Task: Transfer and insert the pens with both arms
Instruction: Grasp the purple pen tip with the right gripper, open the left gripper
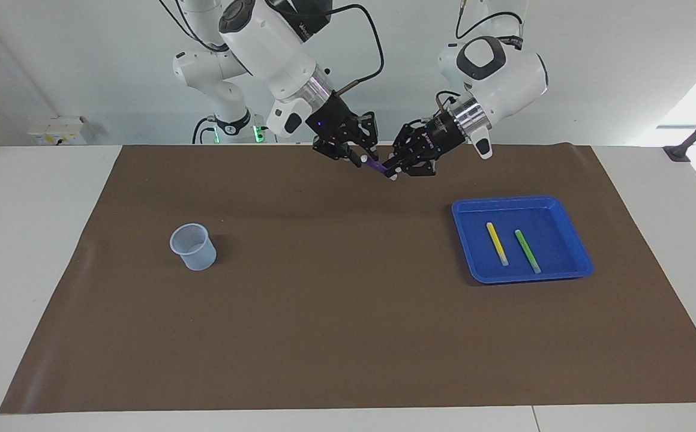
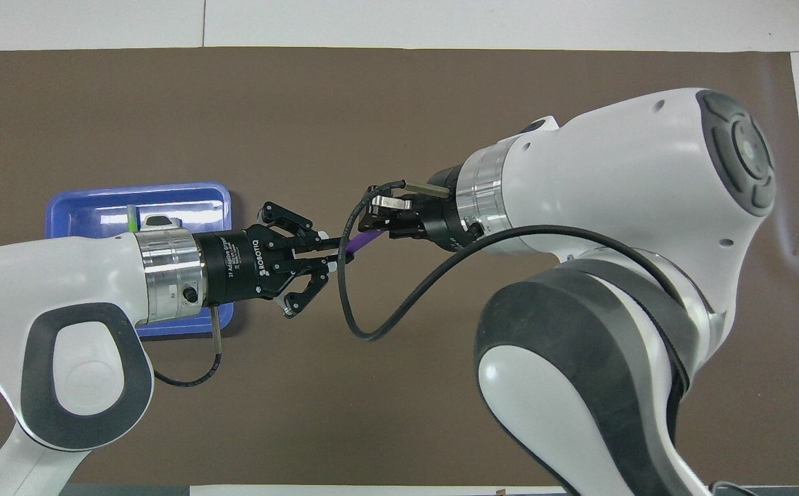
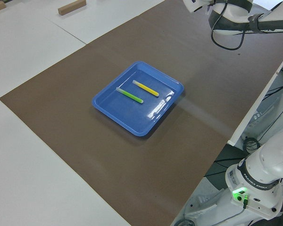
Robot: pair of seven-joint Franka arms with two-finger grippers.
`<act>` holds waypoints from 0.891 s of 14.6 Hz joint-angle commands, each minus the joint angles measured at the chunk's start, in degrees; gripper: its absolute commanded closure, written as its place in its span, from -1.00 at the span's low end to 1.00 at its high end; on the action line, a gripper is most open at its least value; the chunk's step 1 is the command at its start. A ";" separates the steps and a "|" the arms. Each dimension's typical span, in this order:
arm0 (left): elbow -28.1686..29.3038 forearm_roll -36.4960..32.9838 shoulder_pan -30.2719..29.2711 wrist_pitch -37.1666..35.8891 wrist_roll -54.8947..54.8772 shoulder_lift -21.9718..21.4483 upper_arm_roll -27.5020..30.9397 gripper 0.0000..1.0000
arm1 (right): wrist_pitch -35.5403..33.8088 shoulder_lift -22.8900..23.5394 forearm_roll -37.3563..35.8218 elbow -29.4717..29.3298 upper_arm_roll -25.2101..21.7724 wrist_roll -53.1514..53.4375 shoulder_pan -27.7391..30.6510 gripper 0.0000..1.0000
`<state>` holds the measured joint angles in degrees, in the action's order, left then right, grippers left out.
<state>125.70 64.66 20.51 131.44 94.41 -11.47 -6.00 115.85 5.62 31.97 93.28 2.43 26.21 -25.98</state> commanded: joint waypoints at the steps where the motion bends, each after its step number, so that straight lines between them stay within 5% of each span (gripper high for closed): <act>1: 2.18 1.70 0.84 1.72 0.42 -2.07 0.47 1.00 | 1.65 0.53 0.11 -0.03 0.12 -0.46 -0.30 0.20; 2: 2.18 1.70 0.84 1.72 0.42 -2.07 0.47 1.00 | 2.27 0.44 0.02 0.24 0.12 -0.46 -0.30 0.20; 4: 2.18 1.70 0.84 1.89 0.42 -2.07 0.47 1.00 | 2.36 0.44 0.02 0.33 0.12 -0.54 -0.30 0.83; 5: 2.18 1.78 0.84 2.07 0.42 -2.07 0.47 1.00 | 2.36 0.44 -0.15 0.24 0.12 -0.55 -0.30 1.00; 12: 2.18 2.22 0.93 3.12 0.51 -2.07 0.38 0.98 | 1.31 0.18 -3.92 0.24 -0.06 -0.54 -0.04 1.00; 13: 2.09 2.22 1.11 3.56 0.68 -2.07 0.38 -0.96 | 0.96 -0.08 -5.24 0.24 -0.06 -0.63 0.83 1.00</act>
<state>126.01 65.60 20.69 132.66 94.42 -11.50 -6.13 117.35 5.96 30.38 93.19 2.46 26.21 -26.46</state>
